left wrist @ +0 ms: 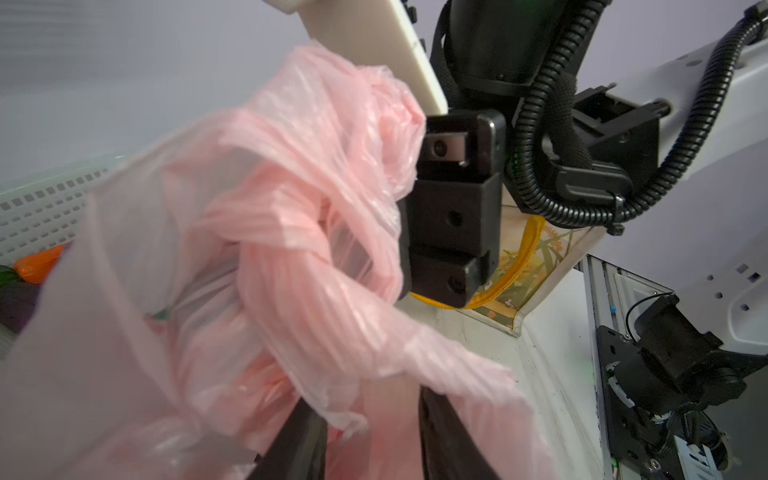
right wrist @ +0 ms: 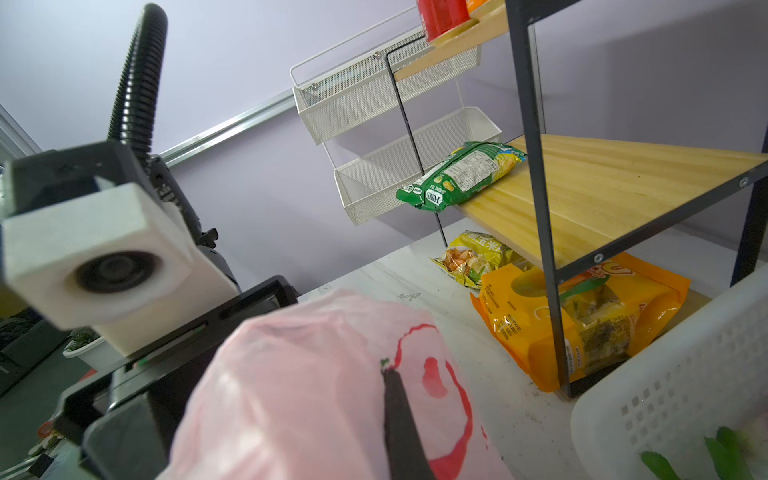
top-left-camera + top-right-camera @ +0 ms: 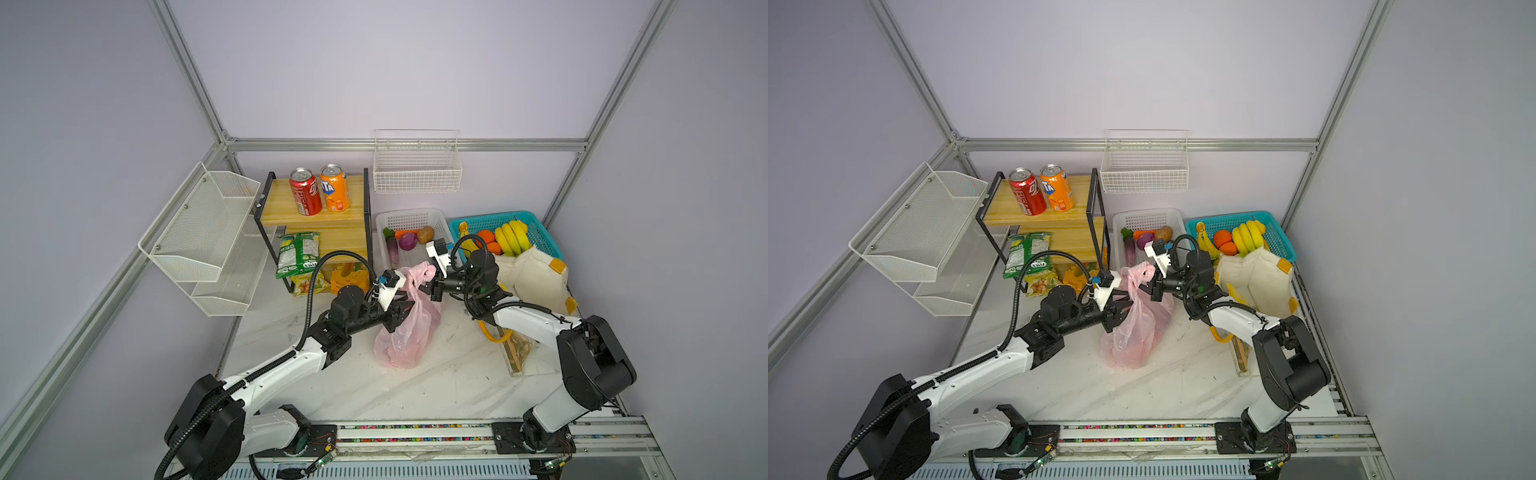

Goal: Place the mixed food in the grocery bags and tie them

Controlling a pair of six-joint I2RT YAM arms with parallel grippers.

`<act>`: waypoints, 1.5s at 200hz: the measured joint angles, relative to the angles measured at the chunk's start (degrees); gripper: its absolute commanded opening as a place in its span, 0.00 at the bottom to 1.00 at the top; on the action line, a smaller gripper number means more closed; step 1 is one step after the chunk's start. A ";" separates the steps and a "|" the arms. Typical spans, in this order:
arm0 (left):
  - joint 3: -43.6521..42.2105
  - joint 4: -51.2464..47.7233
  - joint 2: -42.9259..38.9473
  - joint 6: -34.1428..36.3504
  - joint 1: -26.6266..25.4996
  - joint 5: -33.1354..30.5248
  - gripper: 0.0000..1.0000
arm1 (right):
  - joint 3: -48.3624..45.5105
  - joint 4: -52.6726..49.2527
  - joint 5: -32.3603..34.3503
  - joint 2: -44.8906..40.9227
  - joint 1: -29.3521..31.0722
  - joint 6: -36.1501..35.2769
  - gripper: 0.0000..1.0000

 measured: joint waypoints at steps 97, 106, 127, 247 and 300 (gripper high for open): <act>-0.61 4.83 2.69 -0.68 -0.83 -1.64 0.48 | 0.17 3.04 -0.79 1.40 1.27 2.64 0.00; -0.98 5.01 2.54 -0.68 -0.81 -2.29 0.49 | 0.02 3.48 -1.20 1.40 1.27 2.62 0.00; -3.21 5.51 0.81 -1.14 -0.81 -4.48 0.53 | -0.57 4.17 -2.10 1.40 1.27 2.51 0.00; -11.08 4.81 -12.94 -2.73 4.24 -3.69 0.56 | -1.33 5.22 -5.01 1.31 1.27 0.94 0.00; -11.06 5.18 -14.75 -5.81 5.99 -2.54 0.39 | -1.33 5.11 -5.03 1.27 1.27 0.00 0.00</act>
